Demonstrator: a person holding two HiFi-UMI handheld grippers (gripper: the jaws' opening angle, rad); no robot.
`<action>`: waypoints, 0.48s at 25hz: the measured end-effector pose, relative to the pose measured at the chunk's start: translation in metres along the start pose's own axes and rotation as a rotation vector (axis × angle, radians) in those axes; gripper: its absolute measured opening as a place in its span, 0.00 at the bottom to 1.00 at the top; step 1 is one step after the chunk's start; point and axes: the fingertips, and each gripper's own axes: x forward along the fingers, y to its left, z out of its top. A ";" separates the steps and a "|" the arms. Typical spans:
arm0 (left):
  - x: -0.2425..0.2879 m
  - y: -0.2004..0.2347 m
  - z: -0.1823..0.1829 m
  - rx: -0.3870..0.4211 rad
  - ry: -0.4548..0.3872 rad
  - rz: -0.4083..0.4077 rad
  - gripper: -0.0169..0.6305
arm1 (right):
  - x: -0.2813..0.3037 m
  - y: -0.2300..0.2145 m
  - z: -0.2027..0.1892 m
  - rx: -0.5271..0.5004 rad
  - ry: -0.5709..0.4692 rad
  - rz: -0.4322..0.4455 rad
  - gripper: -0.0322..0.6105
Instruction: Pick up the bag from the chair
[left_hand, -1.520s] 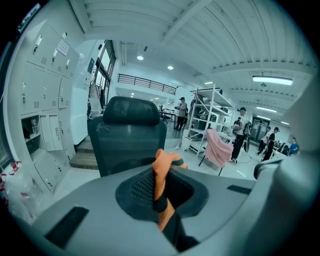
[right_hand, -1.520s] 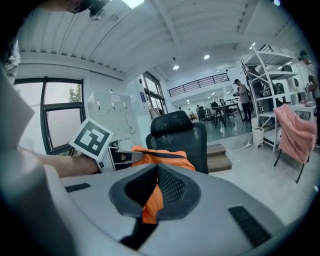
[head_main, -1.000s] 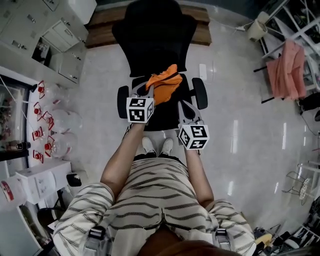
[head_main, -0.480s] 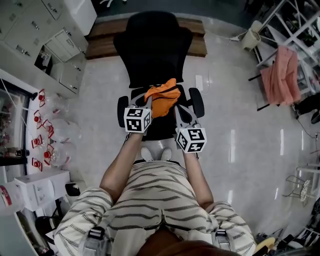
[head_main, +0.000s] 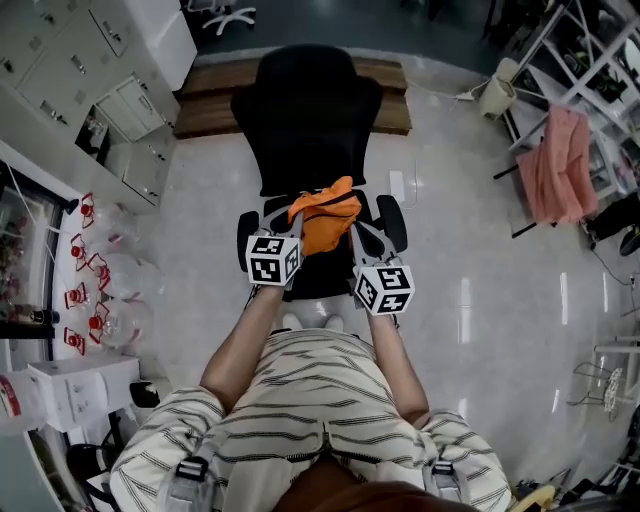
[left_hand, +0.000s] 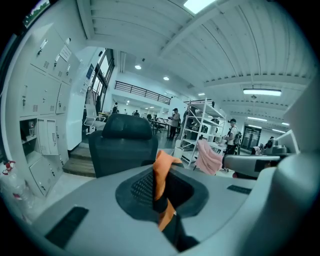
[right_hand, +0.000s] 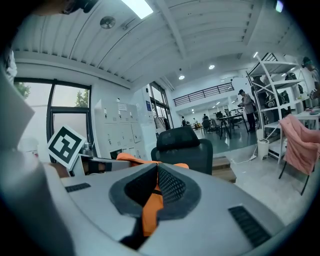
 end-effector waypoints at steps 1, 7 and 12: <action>-0.001 0.000 0.002 0.002 -0.005 -0.003 0.07 | 0.001 0.001 0.002 0.000 -0.003 0.002 0.08; -0.005 -0.006 0.007 0.008 -0.015 -0.018 0.07 | 0.001 0.000 0.010 -0.015 -0.017 -0.003 0.08; -0.012 -0.010 0.013 0.004 -0.033 -0.024 0.07 | 0.000 -0.002 0.012 -0.019 -0.023 -0.006 0.08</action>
